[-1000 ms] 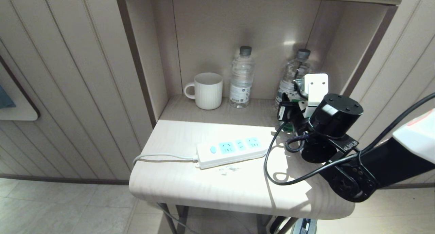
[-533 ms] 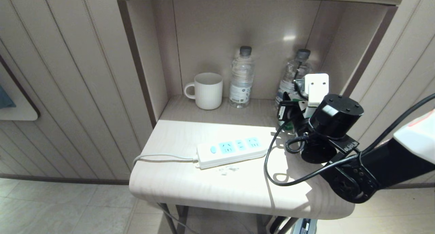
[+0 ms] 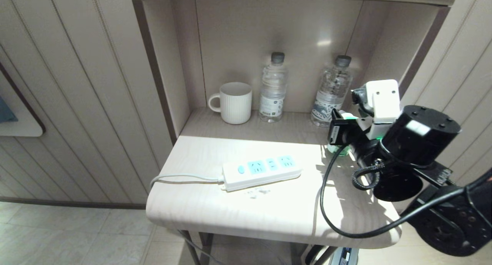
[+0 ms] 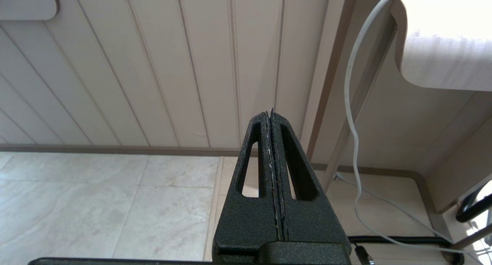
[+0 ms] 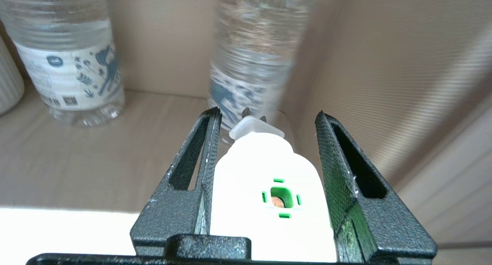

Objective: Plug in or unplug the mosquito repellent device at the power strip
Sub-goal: Pick up the mosquito repellent liquid

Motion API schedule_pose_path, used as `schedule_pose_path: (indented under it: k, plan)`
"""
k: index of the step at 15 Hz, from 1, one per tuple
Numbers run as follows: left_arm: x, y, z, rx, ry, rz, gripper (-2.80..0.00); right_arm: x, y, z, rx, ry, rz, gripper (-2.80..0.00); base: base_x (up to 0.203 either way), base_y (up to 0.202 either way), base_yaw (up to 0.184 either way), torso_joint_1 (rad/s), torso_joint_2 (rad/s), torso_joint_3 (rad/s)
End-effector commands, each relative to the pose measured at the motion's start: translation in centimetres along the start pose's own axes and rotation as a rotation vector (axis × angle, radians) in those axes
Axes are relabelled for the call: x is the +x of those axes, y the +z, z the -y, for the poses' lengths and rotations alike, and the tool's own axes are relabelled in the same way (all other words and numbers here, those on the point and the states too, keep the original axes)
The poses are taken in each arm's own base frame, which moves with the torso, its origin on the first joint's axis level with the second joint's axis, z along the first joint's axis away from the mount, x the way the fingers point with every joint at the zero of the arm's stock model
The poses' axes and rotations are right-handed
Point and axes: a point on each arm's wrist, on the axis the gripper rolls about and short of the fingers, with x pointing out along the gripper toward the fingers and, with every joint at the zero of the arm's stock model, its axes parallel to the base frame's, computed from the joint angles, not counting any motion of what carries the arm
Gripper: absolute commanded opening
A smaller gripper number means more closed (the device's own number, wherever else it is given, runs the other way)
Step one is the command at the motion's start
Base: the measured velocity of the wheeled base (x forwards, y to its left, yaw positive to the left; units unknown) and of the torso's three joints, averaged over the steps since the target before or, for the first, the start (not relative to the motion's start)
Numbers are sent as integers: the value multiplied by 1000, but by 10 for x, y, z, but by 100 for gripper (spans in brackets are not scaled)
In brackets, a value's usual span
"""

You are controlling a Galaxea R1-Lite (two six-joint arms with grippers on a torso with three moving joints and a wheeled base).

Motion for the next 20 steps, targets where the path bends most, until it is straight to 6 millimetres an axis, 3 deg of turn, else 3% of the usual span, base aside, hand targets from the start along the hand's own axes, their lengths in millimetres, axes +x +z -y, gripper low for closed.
schedule_pose_path:
  k: [1,4,6,10,12,14,16,18,20]
  plan:
    - [0,0,0,0,0,0,-280,-19,22,15,20,7,23,-280,0,0,0,0,0,0]
    - [0,0,0,0,0,1,-280,-44,43,22,-34,72,-51,-280,0,0,0,0,0,0]
    - [0,0,0,0,0,1,-280,-57,55,23,-111,107,-181,-280,0,0,0,0,0,0]
    - [0,0,0,0,0,1,-280,-81,101,34,-94,208,-403,-280,0,0,0,0,0,0]
    - [0,0,0,0,0,1,-280,-88,111,39,-112,288,-566,-280,0,0,0,0,0,0]
    - [0,0,0,0,0,1,-280,-88,117,37,-103,371,-766,-280,0,0,0,0,0,0]
    - [0,0,0,0,0,1,-280,-72,108,28,-64,411,-914,-280,0,0,0,0,0,0]
    - [0,0,0,0,0,1,-280,-56,104,18,-43,397,-929,-280,0,0,0,0,0,0]
    - [0,0,0,0,0,1,-280,-45,103,8,28,406,-833,-280,0,0,0,0,0,0]
